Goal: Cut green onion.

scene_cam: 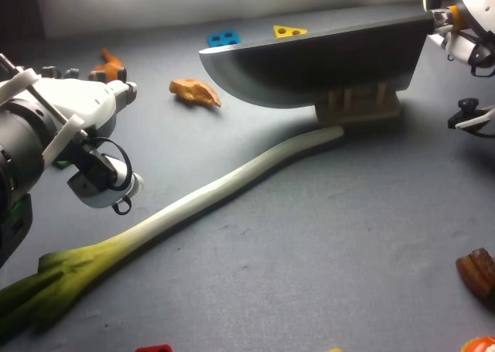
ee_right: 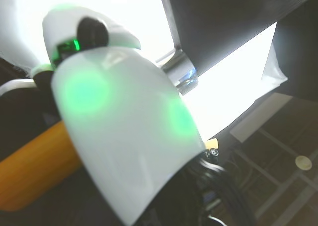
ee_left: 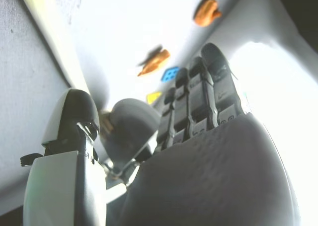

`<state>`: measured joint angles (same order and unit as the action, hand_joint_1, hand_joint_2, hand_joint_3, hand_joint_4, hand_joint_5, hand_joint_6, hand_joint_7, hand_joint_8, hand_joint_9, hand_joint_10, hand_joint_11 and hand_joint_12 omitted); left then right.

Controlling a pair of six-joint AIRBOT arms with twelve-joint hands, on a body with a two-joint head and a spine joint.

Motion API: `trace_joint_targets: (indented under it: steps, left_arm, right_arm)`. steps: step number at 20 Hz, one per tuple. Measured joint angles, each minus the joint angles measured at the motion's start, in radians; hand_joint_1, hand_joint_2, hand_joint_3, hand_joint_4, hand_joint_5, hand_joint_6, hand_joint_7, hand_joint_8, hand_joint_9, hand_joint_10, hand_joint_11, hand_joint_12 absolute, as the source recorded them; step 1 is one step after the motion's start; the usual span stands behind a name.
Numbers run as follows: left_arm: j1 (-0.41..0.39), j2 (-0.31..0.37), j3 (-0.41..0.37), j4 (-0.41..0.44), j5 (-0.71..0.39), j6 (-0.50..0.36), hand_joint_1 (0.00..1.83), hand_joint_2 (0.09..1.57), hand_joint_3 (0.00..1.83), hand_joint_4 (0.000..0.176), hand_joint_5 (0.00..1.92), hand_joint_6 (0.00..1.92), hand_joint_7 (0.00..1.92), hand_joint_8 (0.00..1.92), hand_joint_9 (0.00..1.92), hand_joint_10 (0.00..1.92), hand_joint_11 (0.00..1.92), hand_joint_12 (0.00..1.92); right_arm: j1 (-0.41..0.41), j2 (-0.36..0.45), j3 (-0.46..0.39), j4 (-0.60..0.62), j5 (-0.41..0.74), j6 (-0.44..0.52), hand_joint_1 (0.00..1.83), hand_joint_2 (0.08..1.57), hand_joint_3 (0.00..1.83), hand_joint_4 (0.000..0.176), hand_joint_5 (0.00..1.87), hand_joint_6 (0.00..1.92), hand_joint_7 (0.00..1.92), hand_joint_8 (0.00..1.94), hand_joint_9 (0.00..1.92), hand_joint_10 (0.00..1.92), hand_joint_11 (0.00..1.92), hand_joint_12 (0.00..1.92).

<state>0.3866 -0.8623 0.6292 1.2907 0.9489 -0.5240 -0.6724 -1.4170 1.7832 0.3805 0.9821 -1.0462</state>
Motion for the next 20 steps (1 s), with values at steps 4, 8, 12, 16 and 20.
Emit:
trace_joint_targets:
  steps: [4,8,12,16,20]
  left_arm:
    - [0.000,0.000,0.000,0.000,0.000,0.000,0.76,1.22,0.00,0.049,0.03,0.00,0.15,0.01,0.15,0.00,0.00,0.62]
    - [0.000,0.000,0.000,0.000,0.000,0.000,0.73,1.23,0.01,0.047,0.01,0.00,0.12,0.00,0.14,0.00,0.00,0.61]
    - [0.000,0.000,0.002,0.000,0.001,0.000,0.76,1.22,0.00,0.053,0.00,0.00,0.12,0.00,0.16,0.01,0.00,0.67]
    - [0.000,0.000,0.002,0.000,0.000,0.000,0.77,1.22,0.00,0.051,0.01,0.00,0.17,0.01,0.21,0.02,0.00,0.75]
    - [0.000,0.000,0.002,0.001,0.000,0.000,0.77,1.22,0.00,0.048,0.04,0.01,0.17,0.00,0.22,0.01,0.00,0.79]
  right_arm:
    - [-0.004,0.000,0.000,-0.001,0.005,0.001,1.10,1.12,0.00,0.000,0.19,1.00,0.23,1.20,0.18,1.57,0.10,1.92]
    - [-0.011,0.005,0.000,-0.008,0.009,0.002,0.97,1.07,0.00,0.017,0.13,0.67,0.26,0.56,0.12,1.11,0.00,1.62]
    - [-0.022,0.016,0.000,-0.025,0.008,0.003,0.93,0.98,0.00,0.000,0.01,0.02,0.02,0.01,0.01,0.08,0.00,0.14]
    - [-0.026,0.032,-0.011,-0.026,0.009,0.003,0.99,0.97,0.00,0.000,0.00,0.00,0.00,0.00,0.00,0.00,0.00,0.00]
    - [-0.026,0.049,-0.036,-0.026,0.009,0.003,0.98,0.97,0.00,0.000,0.00,0.00,0.00,0.00,0.00,0.00,0.00,0.00]
